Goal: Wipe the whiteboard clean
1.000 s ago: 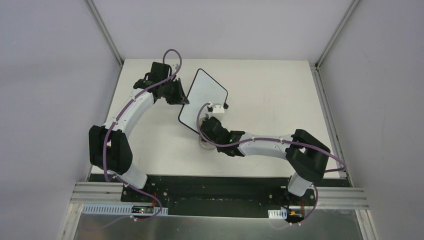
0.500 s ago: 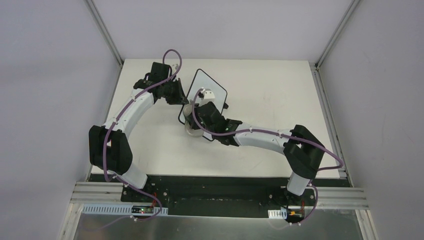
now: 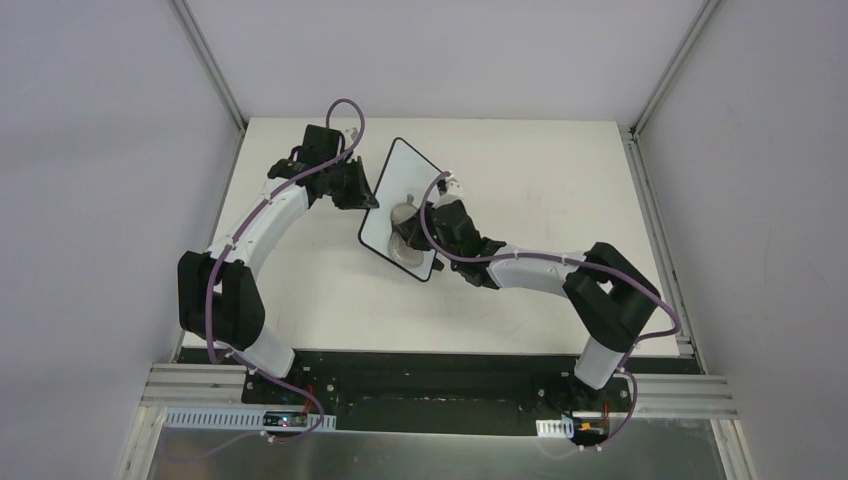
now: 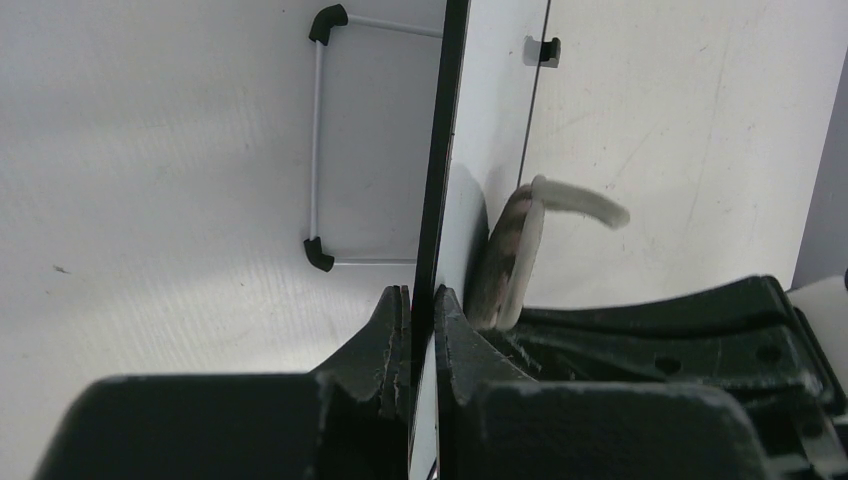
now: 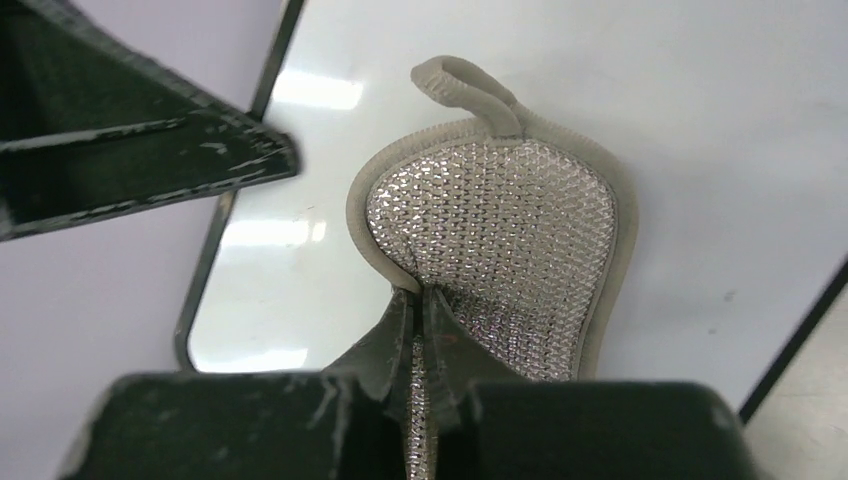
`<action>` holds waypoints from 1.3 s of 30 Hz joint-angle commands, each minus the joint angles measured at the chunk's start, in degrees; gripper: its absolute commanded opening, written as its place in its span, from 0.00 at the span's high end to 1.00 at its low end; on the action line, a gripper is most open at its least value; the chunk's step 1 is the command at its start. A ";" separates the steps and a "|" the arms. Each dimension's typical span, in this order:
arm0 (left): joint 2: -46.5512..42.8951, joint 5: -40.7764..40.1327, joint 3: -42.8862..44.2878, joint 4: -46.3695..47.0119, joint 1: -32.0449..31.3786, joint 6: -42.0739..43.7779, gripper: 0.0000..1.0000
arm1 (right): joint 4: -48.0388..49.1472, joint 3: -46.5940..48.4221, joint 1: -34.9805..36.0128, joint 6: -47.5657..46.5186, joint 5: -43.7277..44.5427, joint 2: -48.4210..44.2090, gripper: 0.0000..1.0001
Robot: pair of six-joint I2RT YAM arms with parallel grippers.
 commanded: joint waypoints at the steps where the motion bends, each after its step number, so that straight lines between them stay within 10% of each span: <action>1: -0.20 1.40 -1.73 -7.97 -2.60 -1.84 1.00 | -9.11 -0.20 -0.21 -0.65 3.90 1.89 1.00; 13: -0.63 1.15 -2.15 -7.88 -2.60 -1.80 1.00 | -9.21 15.48 10.15 -3.40 0.58 3.52 1.00; 29: -1.35 1.15 -1.84 -8.25 -2.60 -1.36 1.00 | -6.21 -9.16 1.50 4.88 4.19 -0.45 1.00; 39: -1.94 1.65 -2.68 -7.23 -2.60 -1.80 1.00 | -12.38 11.89 10.06 -2.35 3.54 2.01 1.00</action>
